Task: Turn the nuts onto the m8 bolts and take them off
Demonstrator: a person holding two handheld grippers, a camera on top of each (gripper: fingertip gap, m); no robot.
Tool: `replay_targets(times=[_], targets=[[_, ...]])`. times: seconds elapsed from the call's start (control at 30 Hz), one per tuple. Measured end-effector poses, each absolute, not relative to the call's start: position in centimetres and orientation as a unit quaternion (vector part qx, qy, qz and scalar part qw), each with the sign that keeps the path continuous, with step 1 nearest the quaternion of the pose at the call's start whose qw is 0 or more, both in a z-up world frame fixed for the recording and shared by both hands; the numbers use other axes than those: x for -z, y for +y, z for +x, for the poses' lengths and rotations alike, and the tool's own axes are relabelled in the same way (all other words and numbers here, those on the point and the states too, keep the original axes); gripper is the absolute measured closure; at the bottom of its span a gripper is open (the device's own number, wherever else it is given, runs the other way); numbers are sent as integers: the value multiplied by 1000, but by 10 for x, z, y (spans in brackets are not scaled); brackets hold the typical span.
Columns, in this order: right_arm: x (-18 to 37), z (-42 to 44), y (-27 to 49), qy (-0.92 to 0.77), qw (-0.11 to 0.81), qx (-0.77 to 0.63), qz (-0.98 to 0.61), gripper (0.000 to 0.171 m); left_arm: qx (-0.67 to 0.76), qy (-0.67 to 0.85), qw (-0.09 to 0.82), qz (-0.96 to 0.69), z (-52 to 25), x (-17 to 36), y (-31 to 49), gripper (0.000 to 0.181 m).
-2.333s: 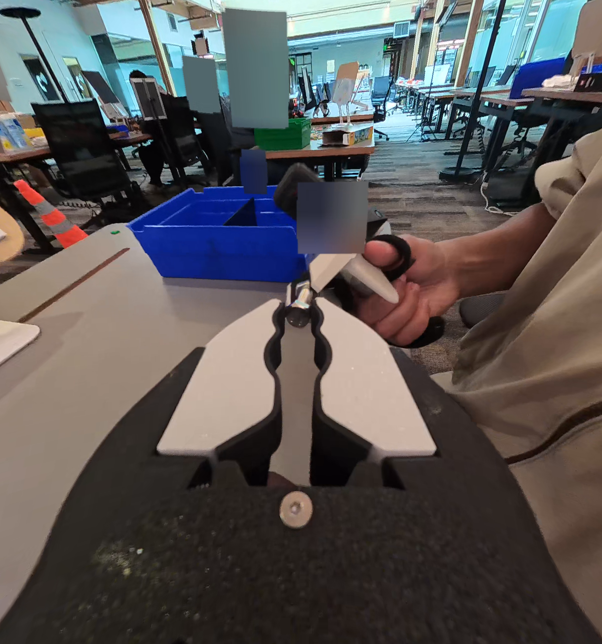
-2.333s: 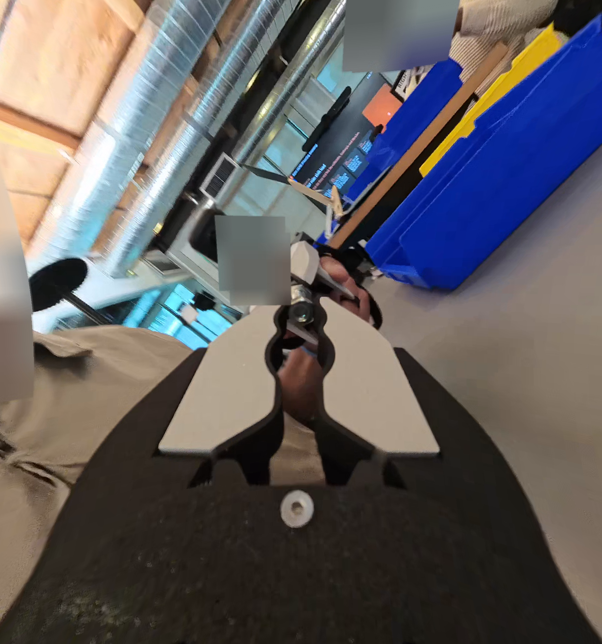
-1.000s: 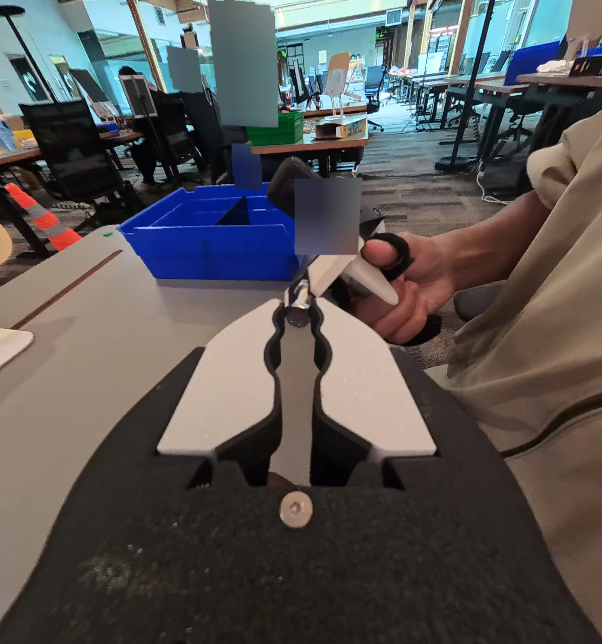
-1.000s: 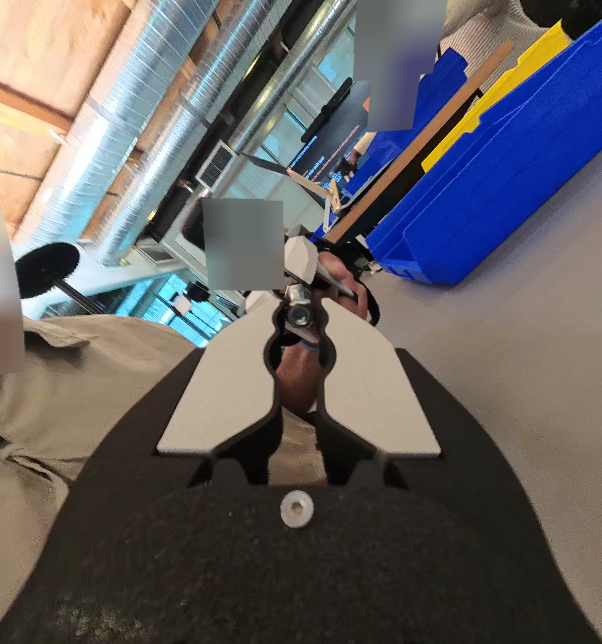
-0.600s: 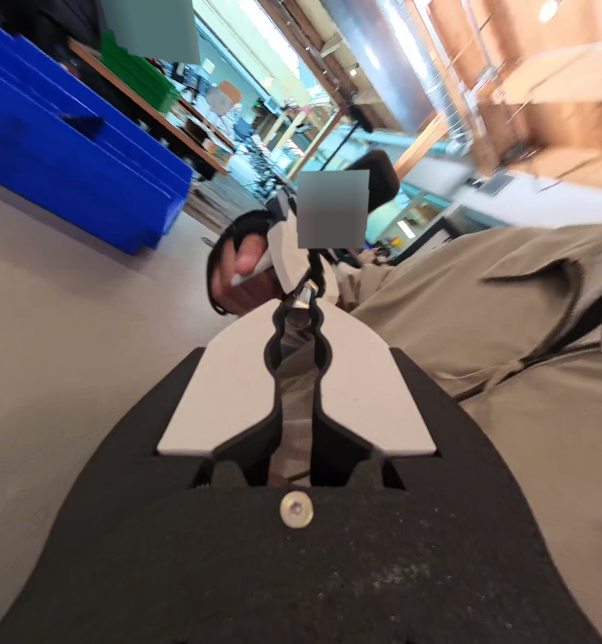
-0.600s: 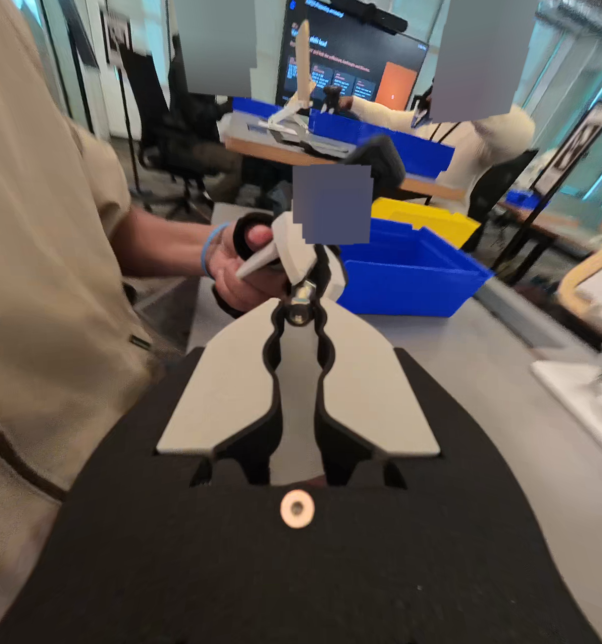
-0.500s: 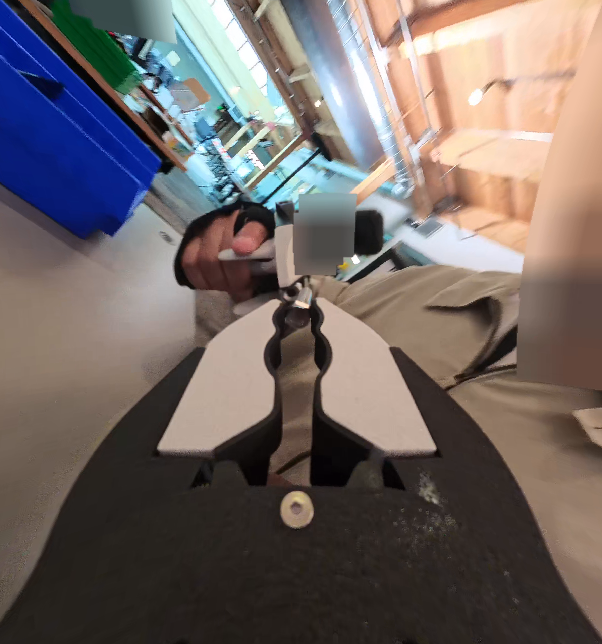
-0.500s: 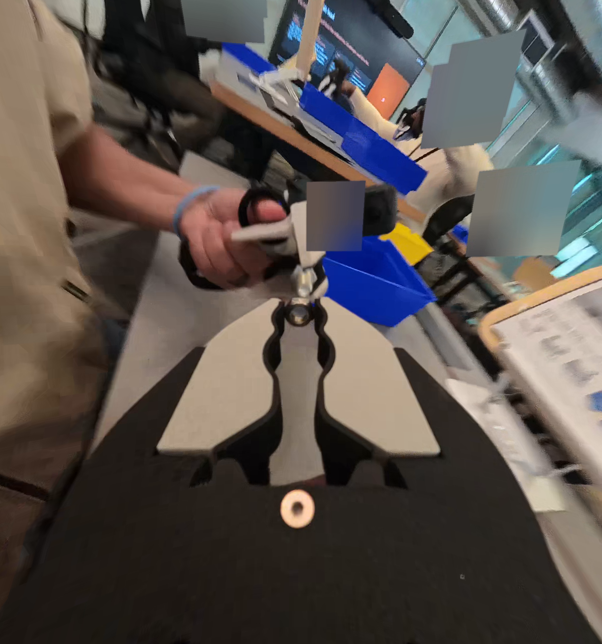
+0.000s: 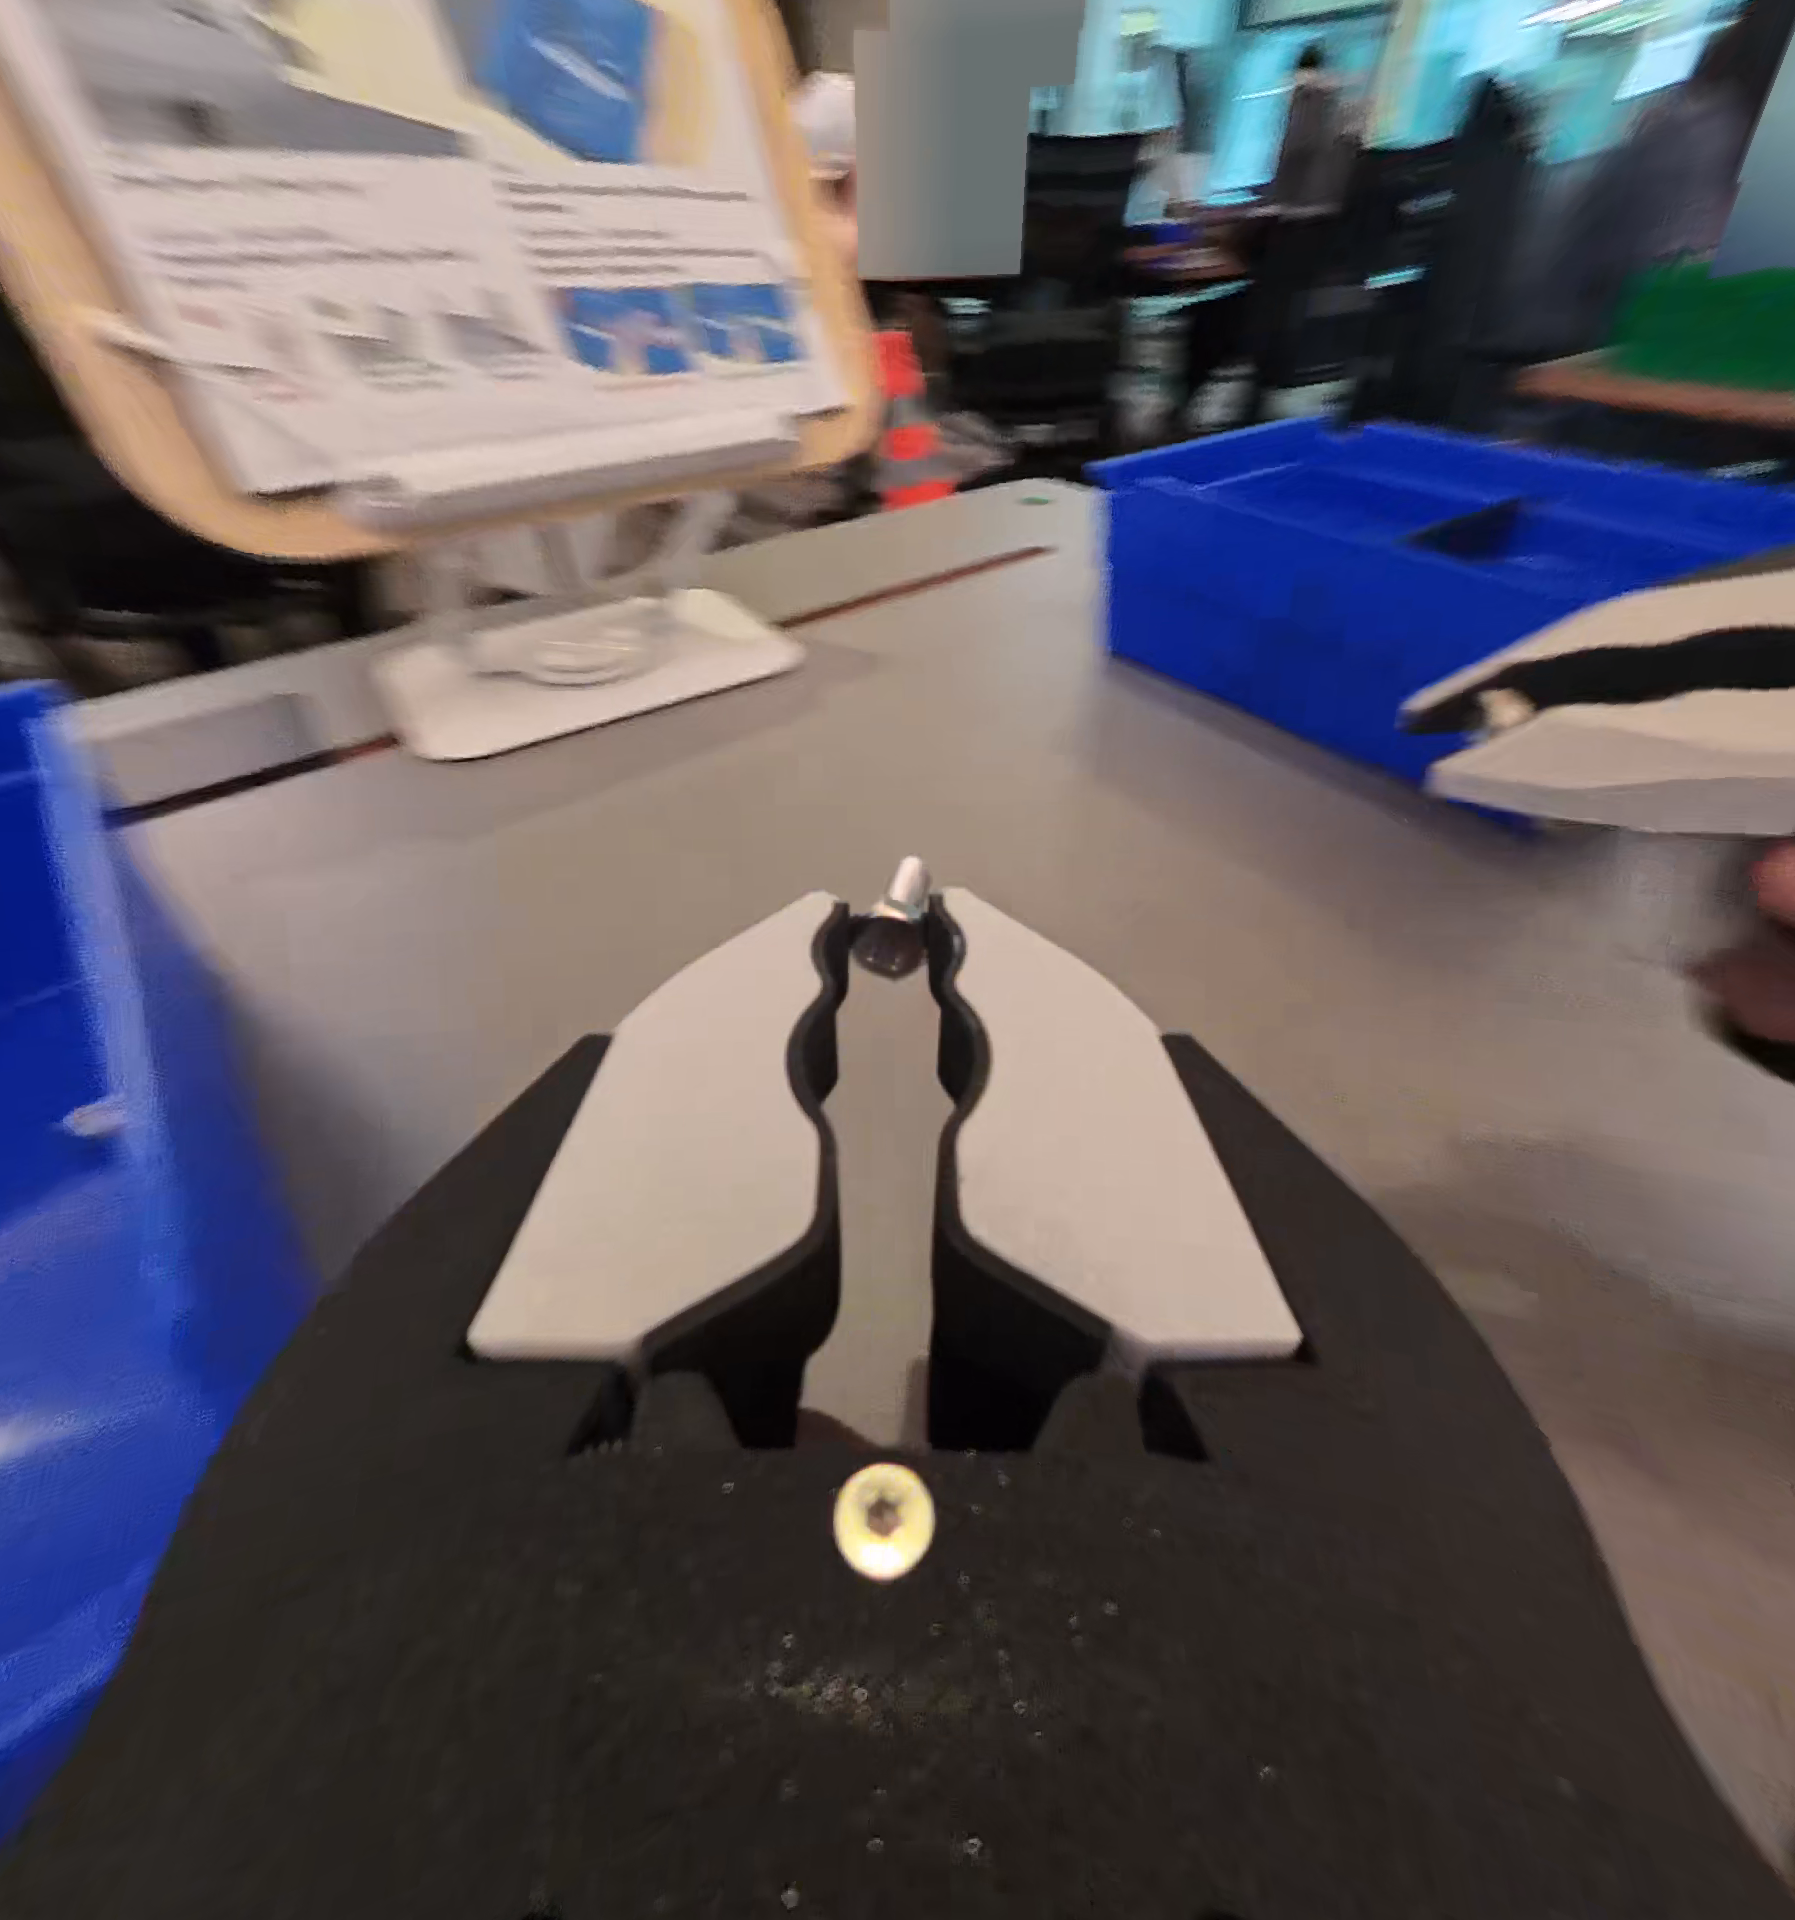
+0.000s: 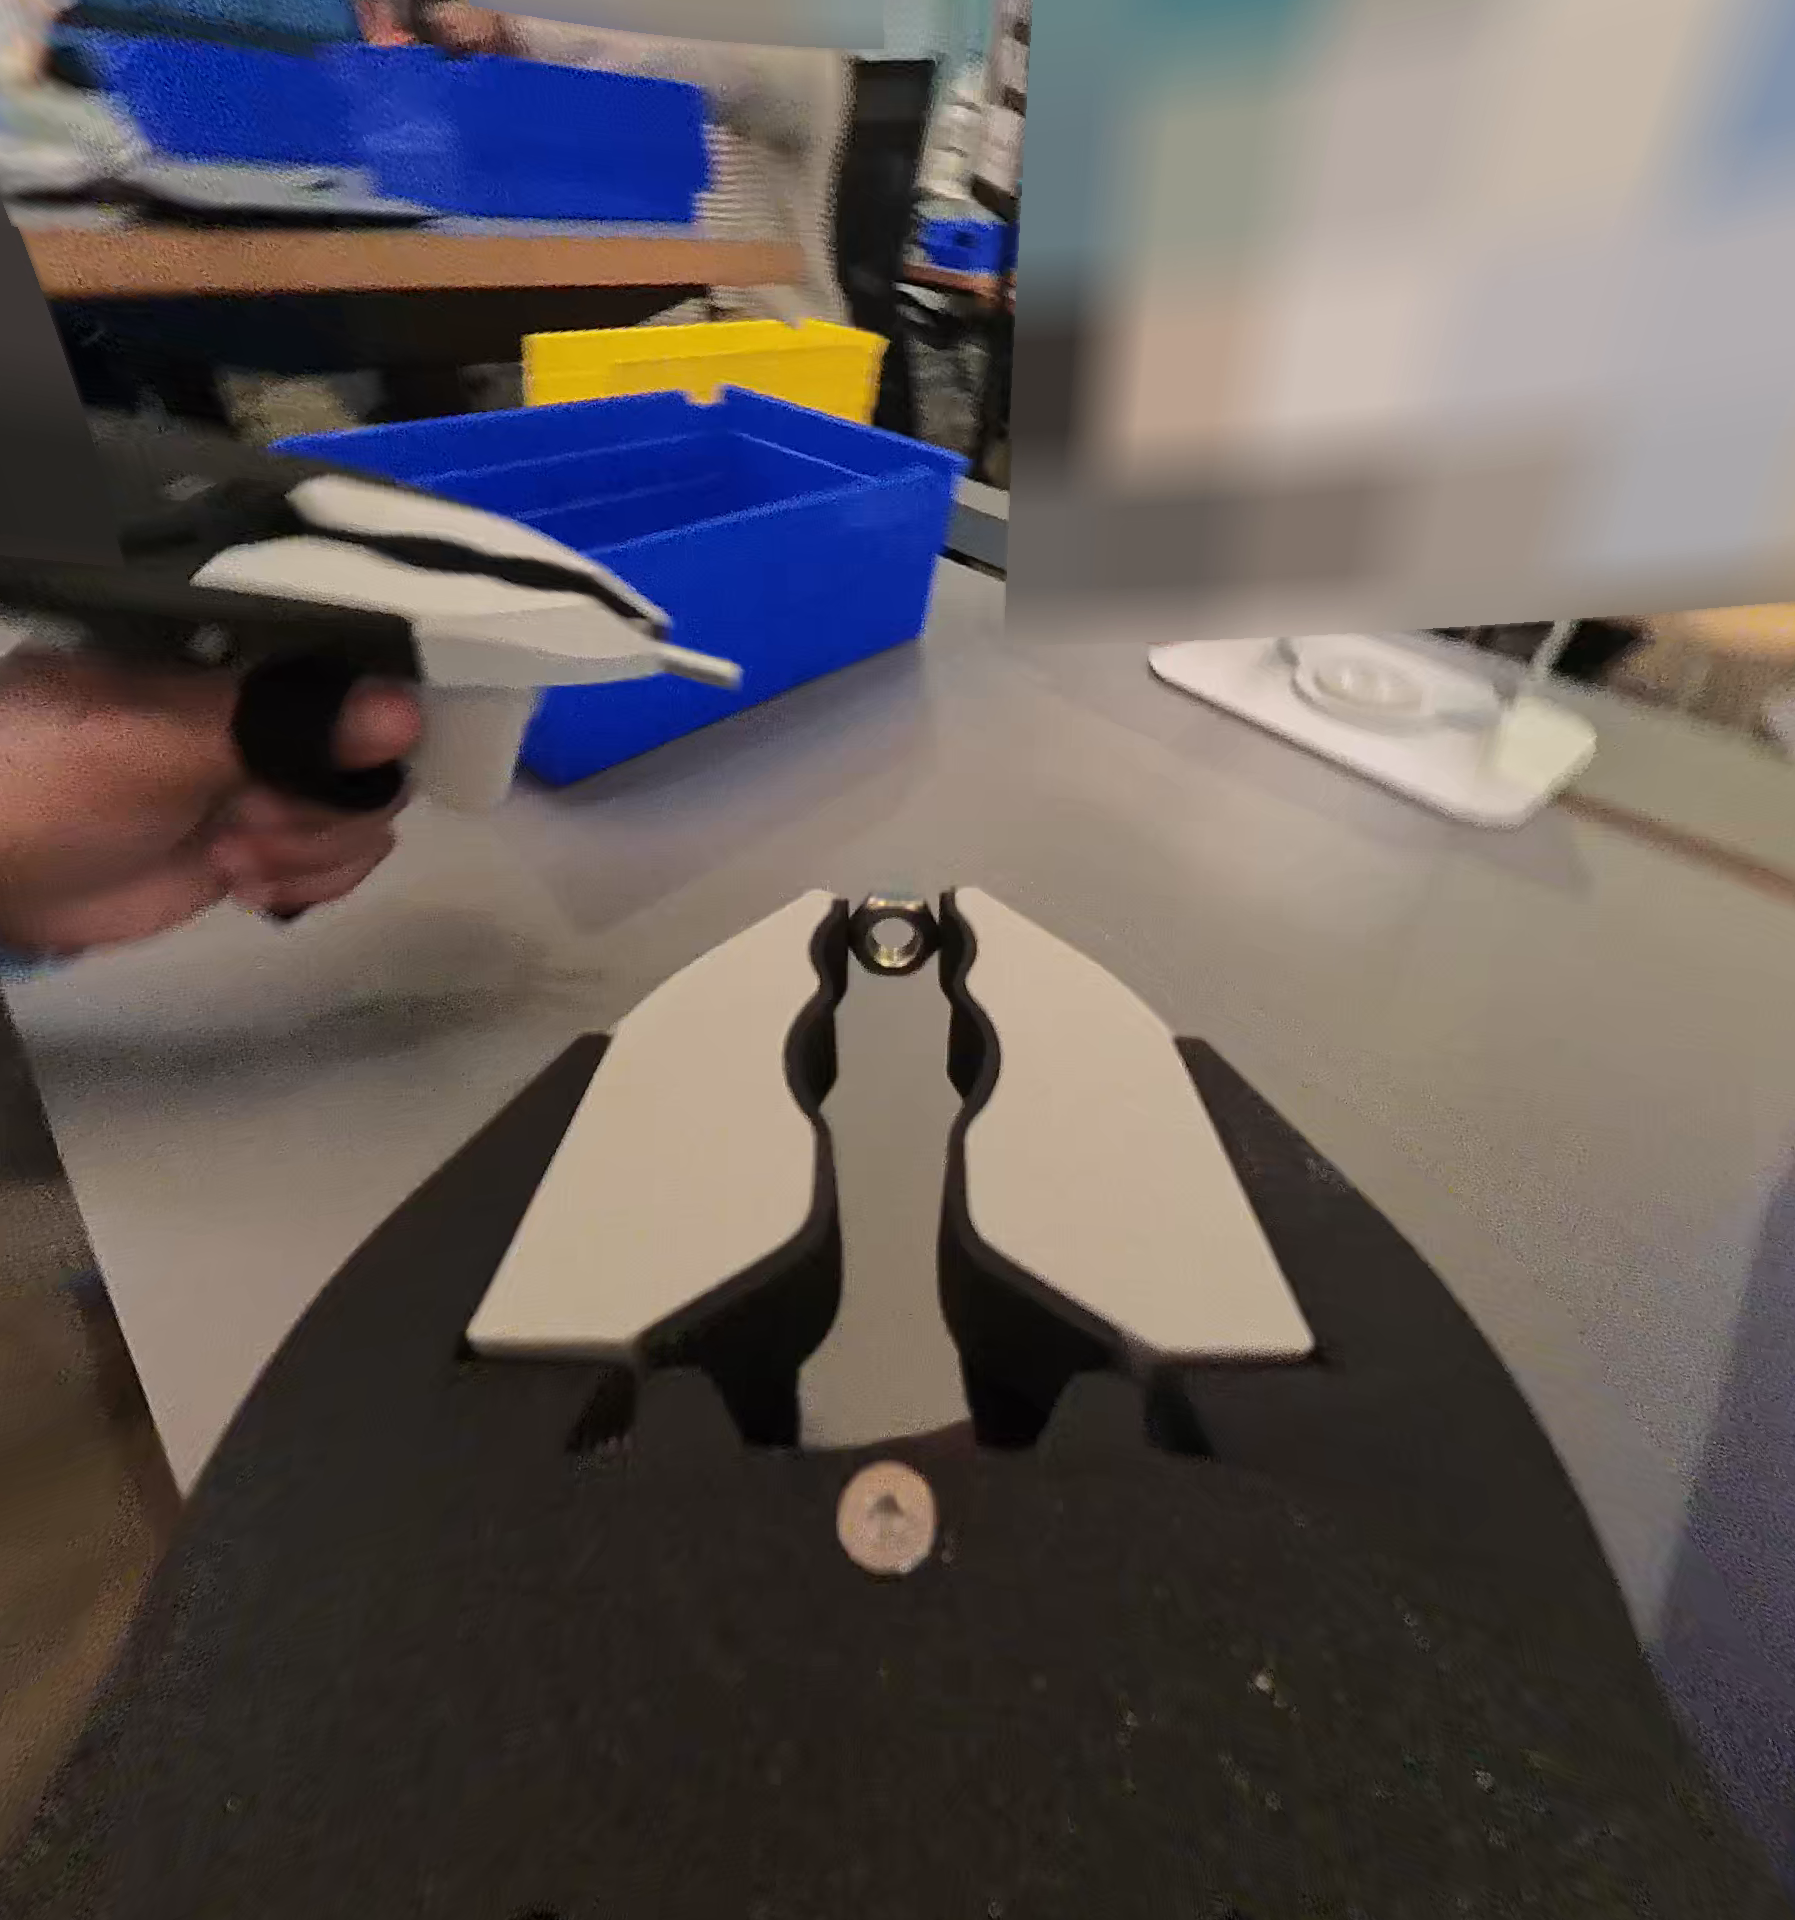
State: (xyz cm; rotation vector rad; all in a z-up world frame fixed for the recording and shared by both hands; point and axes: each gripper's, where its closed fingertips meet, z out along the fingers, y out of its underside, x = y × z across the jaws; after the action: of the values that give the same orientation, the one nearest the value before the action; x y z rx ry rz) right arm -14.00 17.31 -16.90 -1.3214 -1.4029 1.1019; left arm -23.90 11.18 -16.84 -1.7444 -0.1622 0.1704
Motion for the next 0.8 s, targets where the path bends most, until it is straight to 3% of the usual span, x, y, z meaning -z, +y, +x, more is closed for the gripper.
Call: replay_targets(times=[0.1,0.23,0.8], targets=[[188,-142,187,-479,442,-441,-617,155,-144,-117,637,-748,-248,178,100,167],[196,-139,200,-412,468,-422,-658,155,-137,-160,622,-755,-245,197,94,167],[193,-129,209,-428,502,-386,-645,155,-89,-151,632,-755,-239,199,97,167]])
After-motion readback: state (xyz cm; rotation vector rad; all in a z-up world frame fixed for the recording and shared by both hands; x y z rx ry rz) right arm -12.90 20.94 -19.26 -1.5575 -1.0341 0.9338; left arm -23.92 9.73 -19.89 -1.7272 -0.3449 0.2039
